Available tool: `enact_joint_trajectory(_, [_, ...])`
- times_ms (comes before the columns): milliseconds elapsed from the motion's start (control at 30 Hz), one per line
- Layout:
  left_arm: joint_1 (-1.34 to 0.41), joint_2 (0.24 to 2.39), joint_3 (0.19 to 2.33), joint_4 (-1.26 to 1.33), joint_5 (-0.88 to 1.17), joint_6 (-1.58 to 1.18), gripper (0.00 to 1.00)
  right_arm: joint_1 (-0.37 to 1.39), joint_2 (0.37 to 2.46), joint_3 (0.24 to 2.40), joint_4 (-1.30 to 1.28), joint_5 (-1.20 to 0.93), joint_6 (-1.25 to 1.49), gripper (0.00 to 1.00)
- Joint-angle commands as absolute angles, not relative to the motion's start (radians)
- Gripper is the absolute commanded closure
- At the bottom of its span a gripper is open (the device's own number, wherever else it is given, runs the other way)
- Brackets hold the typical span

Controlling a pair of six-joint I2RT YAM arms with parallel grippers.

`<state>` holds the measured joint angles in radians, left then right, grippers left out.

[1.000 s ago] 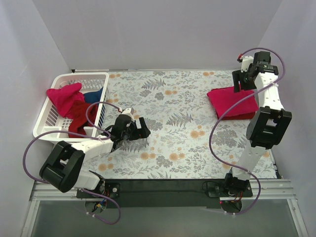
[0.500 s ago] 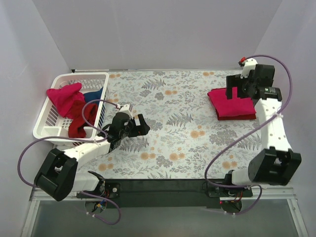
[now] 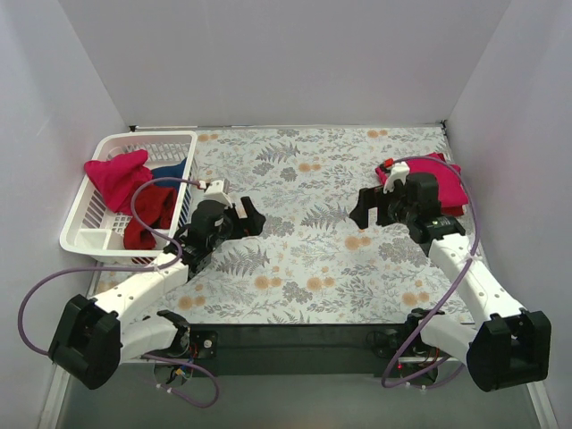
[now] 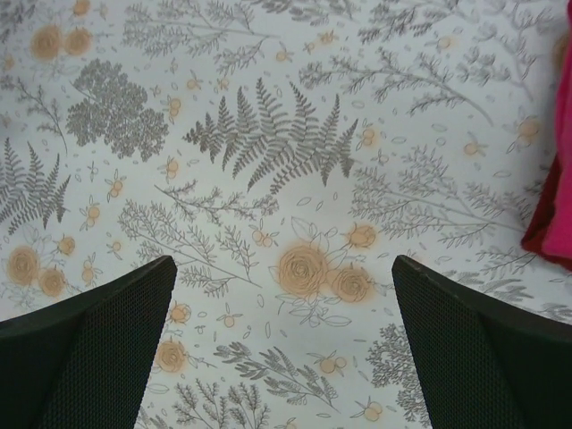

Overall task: Fold and stack the t-shirts
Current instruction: Neatly place the folded tshirt to the corner

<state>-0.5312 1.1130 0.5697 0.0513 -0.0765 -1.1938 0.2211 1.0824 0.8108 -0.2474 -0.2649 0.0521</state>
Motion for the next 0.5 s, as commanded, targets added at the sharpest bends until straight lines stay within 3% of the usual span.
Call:
enact_joint_trajectory(0, [-0.525,1.065,0.594,0.037,-0.123,-1.181,0.12,0.245,1.051,0.747,-0.103,-0.255,0.106,0.02])
enact_joint_trajectory(467, [-0.525,1.049,0.591,0.038,-0.155,-1.157,0.12,0.252,1.069,0.696,-0.071,-0.201,0.08,0.02])
